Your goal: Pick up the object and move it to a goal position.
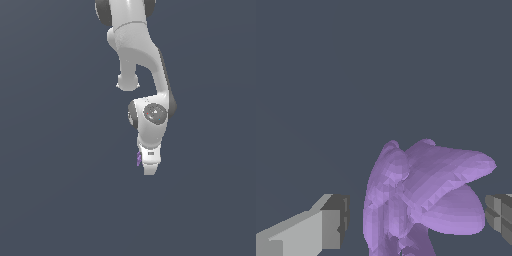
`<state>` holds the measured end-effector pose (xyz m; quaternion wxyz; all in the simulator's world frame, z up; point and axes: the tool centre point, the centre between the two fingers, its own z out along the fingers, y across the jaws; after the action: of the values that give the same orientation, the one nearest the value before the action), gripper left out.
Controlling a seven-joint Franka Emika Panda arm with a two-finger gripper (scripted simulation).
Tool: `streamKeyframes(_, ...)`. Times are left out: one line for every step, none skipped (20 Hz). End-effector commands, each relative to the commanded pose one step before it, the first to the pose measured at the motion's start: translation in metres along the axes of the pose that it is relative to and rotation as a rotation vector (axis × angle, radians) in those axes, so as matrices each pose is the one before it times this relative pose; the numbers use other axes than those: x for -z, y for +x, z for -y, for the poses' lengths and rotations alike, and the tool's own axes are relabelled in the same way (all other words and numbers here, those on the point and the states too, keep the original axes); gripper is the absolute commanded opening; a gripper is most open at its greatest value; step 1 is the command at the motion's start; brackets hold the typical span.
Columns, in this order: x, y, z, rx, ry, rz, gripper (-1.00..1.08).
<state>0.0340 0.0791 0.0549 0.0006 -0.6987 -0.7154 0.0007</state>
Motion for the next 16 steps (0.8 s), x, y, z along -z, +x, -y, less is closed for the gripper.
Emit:
streamKeyframes(-0.00494, 0.00024, -0.00096, 0.00072, -0.00167, 0.00000, 1.00)
streamKeyframes(-0.00026, -0.00037, -0.00043, -0.00068, -0.00011, 0.00003, 1.00)
streamKeyframes(0.00001, 0.00004, -0.00017, 0.00000, 0.00000, 0.00000, 1.00)
streamKeyframes(0.00000, 0.00000, 0.00000, 0.00000, 0.00000, 0.00000, -1.00)
streamKeyframes(0.00000, 0.00000, 0.00000, 0.00000, 0.00000, 0.00000, -1.00)
streamKeyframes(0.00000, 0.00000, 0.00000, 0.00000, 0.00000, 0.00000, -1.00)
streamKeyframes(0.00000, 0.00000, 0.00000, 0.00000, 0.00000, 0.00000, -1.00)
streamKeyframes(0.00000, 0.00000, 0.00000, 0.00000, 0.00000, 0.00000, -1.00)
streamKeyframes(0.00000, 0.00000, 0.00000, 0.00000, 0.00000, 0.00000, -1.00)
streamKeyframes(0.00000, 0.00000, 0.00000, 0.00000, 0.00000, 0.00000, -1.00)
streamKeyframes(0.00000, 0.00000, 0.00000, 0.00000, 0.00000, 0.00000, -1.00)
streamKeyframes(0.00000, 0.00000, 0.00000, 0.00000, 0.00000, 0.00000, -1.00)
streamKeyframes(0.00000, 0.00000, 0.00000, 0.00000, 0.00000, 0.00000, -1.00)
streamKeyframes(0.00054, -0.00021, -0.00032, -0.00028, -0.00093, 0.00014, -1.00)
streamKeyframes(0.00025, 0.00005, 0.00007, 0.00000, 0.00000, 0.00000, -1.00)
streamKeyframes(0.00076, 0.00015, 0.00019, 0.00000, 0.00000, 0.00000, -1.00)
